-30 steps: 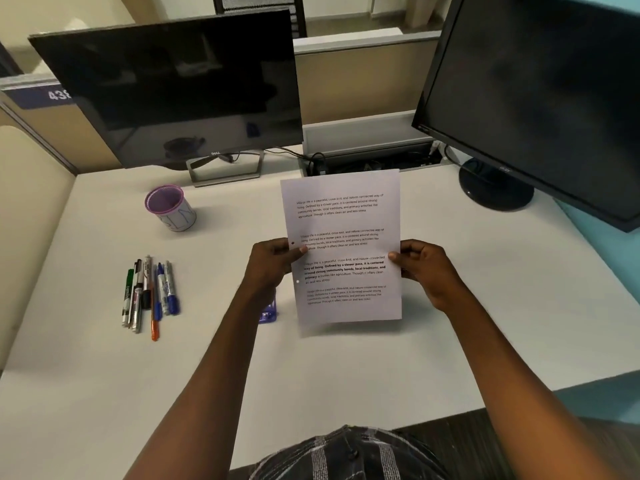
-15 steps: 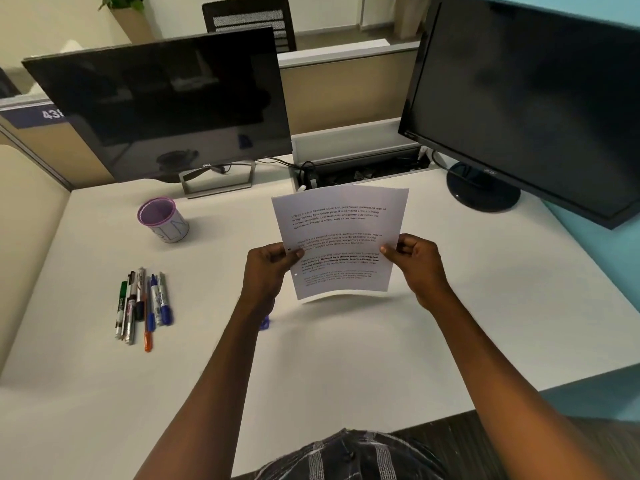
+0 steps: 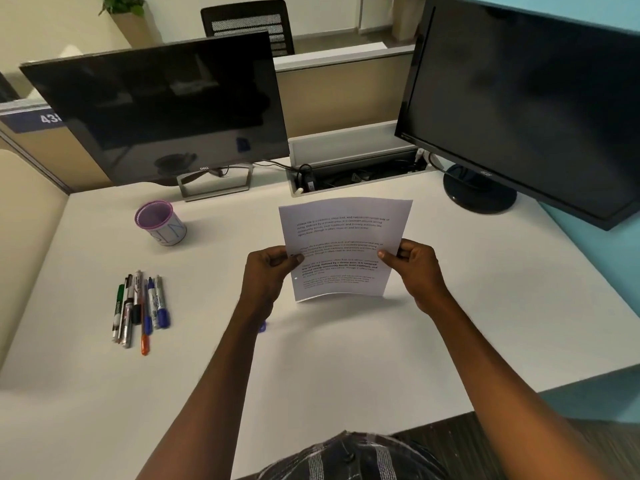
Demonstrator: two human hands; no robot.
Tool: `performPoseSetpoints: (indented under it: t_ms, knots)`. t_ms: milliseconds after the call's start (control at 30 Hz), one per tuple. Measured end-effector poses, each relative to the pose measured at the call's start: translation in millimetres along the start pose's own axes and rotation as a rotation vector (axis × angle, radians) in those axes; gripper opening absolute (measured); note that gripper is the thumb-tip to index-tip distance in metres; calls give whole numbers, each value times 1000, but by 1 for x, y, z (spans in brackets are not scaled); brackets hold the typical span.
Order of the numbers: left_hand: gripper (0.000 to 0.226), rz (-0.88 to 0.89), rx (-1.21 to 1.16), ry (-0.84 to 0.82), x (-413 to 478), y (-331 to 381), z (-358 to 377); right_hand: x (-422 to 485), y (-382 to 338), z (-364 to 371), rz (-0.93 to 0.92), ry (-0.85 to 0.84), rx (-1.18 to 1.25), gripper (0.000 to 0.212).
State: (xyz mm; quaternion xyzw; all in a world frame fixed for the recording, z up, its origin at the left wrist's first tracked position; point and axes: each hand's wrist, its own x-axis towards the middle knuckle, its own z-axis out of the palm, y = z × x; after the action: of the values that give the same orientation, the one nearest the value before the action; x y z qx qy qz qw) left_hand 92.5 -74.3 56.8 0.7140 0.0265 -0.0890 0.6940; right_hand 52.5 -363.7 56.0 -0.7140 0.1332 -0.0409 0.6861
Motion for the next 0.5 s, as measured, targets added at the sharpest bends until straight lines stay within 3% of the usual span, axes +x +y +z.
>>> performPoseSetpoints:
  t_ms: [167,500]
  knots:
    - [18,-44,10,10,-3,-13,1,-1,11,-2,29,-26,-19,26]
    - [16,-115,-44,101,-7,-42,0,3,36,-8,80,35,-84,12]
